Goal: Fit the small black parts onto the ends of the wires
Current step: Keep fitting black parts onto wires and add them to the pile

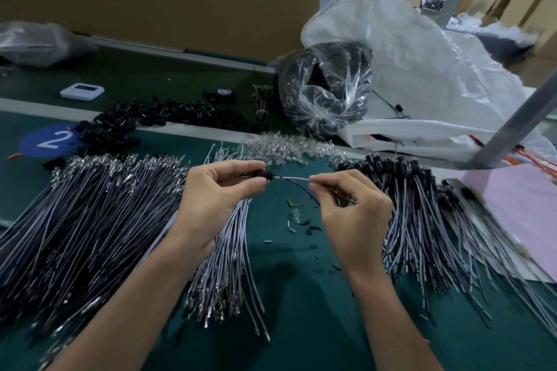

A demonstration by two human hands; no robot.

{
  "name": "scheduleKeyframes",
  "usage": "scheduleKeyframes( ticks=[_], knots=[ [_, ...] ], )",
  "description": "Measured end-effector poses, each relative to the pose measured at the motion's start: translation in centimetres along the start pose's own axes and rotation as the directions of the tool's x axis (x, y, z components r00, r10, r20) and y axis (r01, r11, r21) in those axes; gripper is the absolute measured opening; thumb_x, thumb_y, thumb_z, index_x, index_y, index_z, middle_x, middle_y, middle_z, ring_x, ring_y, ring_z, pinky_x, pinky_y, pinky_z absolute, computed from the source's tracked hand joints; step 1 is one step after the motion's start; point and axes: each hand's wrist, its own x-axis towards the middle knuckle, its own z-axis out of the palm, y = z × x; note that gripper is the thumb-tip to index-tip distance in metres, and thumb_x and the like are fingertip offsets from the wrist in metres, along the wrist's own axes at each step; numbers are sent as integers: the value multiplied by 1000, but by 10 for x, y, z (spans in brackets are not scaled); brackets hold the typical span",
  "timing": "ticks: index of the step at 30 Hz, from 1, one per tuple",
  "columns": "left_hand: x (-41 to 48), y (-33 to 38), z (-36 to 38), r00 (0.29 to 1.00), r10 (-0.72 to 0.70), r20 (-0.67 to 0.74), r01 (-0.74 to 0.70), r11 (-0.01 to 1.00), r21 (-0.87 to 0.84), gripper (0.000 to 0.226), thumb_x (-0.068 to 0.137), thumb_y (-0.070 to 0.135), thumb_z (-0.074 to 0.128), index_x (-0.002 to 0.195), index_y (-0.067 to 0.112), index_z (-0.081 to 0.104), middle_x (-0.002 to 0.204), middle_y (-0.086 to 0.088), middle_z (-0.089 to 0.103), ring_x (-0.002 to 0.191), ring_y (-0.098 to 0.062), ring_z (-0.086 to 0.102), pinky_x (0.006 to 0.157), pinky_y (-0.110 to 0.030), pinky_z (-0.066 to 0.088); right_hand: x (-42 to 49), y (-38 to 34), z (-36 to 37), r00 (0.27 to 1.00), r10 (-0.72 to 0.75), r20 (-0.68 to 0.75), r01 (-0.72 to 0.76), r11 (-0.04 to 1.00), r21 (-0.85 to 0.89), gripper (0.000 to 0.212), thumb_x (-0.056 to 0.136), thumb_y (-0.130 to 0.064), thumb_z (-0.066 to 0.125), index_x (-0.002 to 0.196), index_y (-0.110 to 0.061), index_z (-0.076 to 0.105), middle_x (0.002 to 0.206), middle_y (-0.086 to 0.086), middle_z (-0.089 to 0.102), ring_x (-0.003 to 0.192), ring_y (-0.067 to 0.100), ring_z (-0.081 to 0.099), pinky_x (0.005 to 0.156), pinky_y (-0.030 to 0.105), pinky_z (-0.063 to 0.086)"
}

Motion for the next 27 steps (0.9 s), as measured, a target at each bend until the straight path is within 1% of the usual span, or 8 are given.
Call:
scheduleKeyframes(
  ticks=[7, 12, 18, 23, 27],
  knots=[
    [0, 0, 0, 1000, 4, -4, -4, 1000, 20, 28, 73, -8, 75, 93, 11, 76, 86, -8, 77, 80, -18, 74, 75, -19, 58, 0, 0, 0, 1000, -13, 2, 13, 1000, -13, 10, 77, -1, 79, 81, -10, 77, 75, -1, 69, 70, 14, 64, 64, 26, 52],
    [0, 0, 0, 1000, 4, 11, -4, 1000, 15, 27, 74, -7, 75, 94, 11, 76, 85, -9, 77, 78, -17, 74, 74, -18, 57, 0, 0, 0, 999, -27, 18, 28, 999, -32, 11, 76, -1, 80, 80, -10, 77, 74, -2, 68, 69, 14, 63, 64, 18, 48],
    [0, 0, 1, 999, 6, 44, -7, 1000, 11, 29, 73, -8, 74, 94, 11, 76, 86, -7, 77, 80, -16, 74, 73, -16, 56, 0, 0, 0, 998, 25, 54, -27, 999, 37, 12, 76, -1, 80, 79, -12, 77, 75, -4, 69, 69, 8, 62, 63, 13, 46],
    [-1, -2, 3, 993, 57, 104, -63, 996, 59, 30, 73, -9, 75, 89, 16, 77, 86, -3, 78, 82, -11, 74, 75, -15, 55, 0, -1, 1, 996, 13, 86, -16, 999, 37, 11, 75, -3, 81, 79, -12, 77, 74, -5, 68, 68, 10, 61, 62, 13, 44],
    [-1, -4, 4, 989, 82, 124, -94, 991, 94, 30, 72, -9, 77, 86, 18, 78, 84, -3, 78, 80, -11, 73, 77, -17, 56, -3, -2, 3, 988, -7, 154, 3, 1000, 29, 11, 75, -4, 82, 79, -13, 77, 74, -5, 68, 67, 10, 61, 64, 10, 41]
  ],
)
